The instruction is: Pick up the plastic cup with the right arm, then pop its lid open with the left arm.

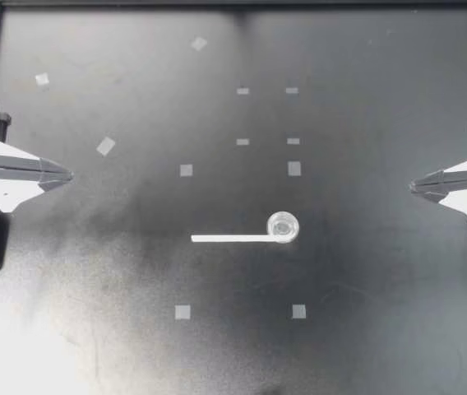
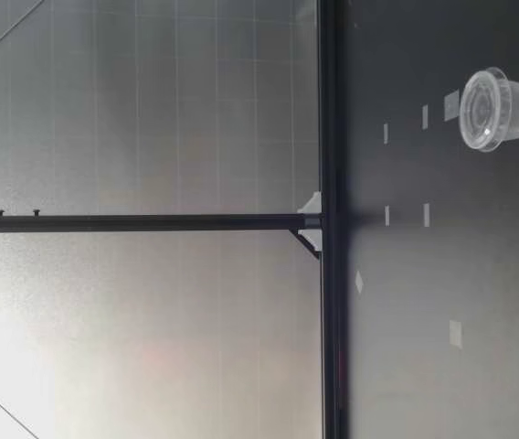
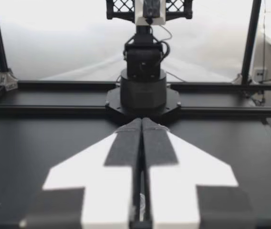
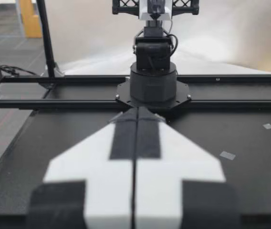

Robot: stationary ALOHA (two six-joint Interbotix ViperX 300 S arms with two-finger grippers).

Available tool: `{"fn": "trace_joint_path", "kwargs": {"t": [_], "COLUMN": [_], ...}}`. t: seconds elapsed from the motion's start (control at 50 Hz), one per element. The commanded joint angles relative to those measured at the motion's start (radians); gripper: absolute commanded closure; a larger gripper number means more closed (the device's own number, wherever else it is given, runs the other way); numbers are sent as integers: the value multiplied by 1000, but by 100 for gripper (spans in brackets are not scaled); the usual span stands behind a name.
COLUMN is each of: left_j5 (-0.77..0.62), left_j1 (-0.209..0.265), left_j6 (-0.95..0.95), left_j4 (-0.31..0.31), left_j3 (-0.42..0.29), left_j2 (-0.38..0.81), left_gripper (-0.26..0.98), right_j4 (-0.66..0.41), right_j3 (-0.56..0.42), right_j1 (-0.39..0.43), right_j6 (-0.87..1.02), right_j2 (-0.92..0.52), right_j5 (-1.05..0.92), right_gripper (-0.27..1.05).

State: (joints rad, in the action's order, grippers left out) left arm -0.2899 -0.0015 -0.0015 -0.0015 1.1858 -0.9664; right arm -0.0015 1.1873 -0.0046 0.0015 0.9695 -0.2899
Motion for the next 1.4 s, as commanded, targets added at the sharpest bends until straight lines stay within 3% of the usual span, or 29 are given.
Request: {"fn": "trace_joint_path", "kwargs": {"t": [0.0, 0.1, 0.24, 0.52, 0.68, 0.88, 1.0, 1.18, 1.38], "left_j5": [-12, -15, 11, 40, -21, -91, -91, -72, -38], "left_j1": [-2, -2, -3, -2, -2, -2, -3, -2, -2], "left_j6": [5, 0, -6, 11, 18, 21, 21, 20, 21], "left_j4": [-2, -5, -15, -34, -34, -32, -29, -29, -29], "left_j3": [40, 43, -11, -221, -291, -374, -437, -509, -534], "left_j2": [-3, -14, 28, 407, 609, 853, 966, 1095, 1144], "left_gripper": [60, 72, 72, 72, 72, 72, 72, 72, 72], "right_j4": [2, 3, 2, -52, -95, -92, -94, -89, -86], "right_j3": [0, 41, 48, 61, 64, 94, 100, 67, -20], "right_j1": [-2, -2, 0, 2, 2, 8, 9, 40, 38], "right_j6": [6, 32, 95, 164, 170, 232, 245, 256, 258], "right_j2": [-12, -12, -20, -169, -284, -426, -503, -683, -891], "right_j5": [-8, -14, -41, -146, -163, -235, -296, -334, -334], "right_gripper": [73, 84, 84, 83, 70, 36, 23, 21, 21]}}
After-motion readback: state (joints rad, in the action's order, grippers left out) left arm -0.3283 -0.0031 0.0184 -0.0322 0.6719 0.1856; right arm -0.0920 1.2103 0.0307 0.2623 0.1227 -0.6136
